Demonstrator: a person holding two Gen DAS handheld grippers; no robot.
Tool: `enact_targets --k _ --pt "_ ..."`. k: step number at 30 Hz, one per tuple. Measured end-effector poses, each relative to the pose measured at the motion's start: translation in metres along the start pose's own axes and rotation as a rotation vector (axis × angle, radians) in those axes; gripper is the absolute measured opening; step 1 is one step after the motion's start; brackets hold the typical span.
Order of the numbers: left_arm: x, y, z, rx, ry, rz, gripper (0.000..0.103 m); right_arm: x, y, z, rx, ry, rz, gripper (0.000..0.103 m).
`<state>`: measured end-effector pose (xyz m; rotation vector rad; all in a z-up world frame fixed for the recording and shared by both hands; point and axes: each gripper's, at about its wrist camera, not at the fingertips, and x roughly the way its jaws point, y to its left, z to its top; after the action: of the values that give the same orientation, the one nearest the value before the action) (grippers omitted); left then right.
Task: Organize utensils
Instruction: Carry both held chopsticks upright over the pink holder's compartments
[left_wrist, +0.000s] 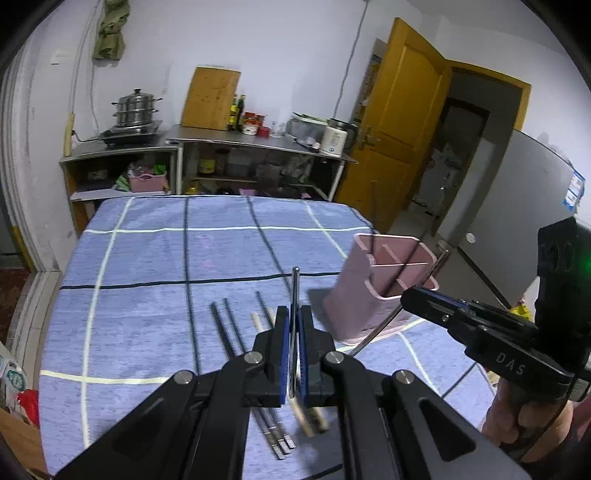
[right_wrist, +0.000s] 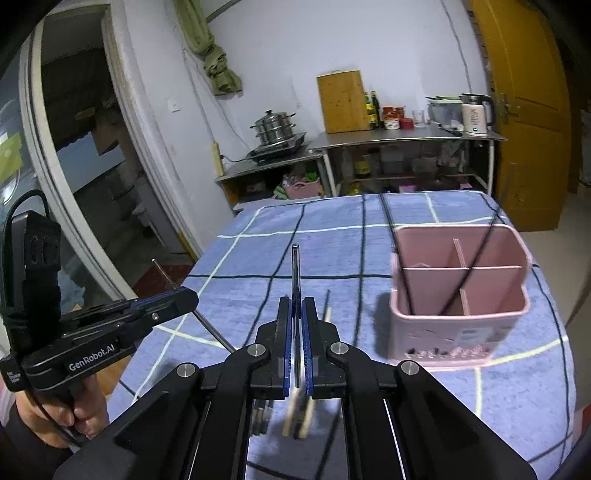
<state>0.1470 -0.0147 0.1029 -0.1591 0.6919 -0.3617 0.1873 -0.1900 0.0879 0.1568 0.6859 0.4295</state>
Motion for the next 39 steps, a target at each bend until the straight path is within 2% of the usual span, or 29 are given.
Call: enact_targets --k 6,11,21,29,39 --pt "0.007 -0.031 0.015 0.022 -0.001 -0.073 0.005 -0.026 -0.026 0.005 0.041 -0.044 -0.041 0.005" --pt "0.012 -0.062 0.038 0.046 -0.024 -0.13 0.005 -0.05 -0.045 0.021 0.055 -0.097 -0.079 0.005" --pt "0.027 -0.093 0.088 0.068 -0.081 -0.172 0.005 -0.075 -0.075 0.06 0.079 -0.199 -0.135 0.005" --pt "0.057 -0.094 0.091 0.067 -0.064 -0.167 0.005 -0.054 -0.093 0.065 0.101 -0.191 -0.155 0.005" --pt "0.098 -0.085 0.065 0.055 0.01 -0.144 0.005 -0.004 -0.113 0.042 0.137 -0.096 -0.149 0.005"
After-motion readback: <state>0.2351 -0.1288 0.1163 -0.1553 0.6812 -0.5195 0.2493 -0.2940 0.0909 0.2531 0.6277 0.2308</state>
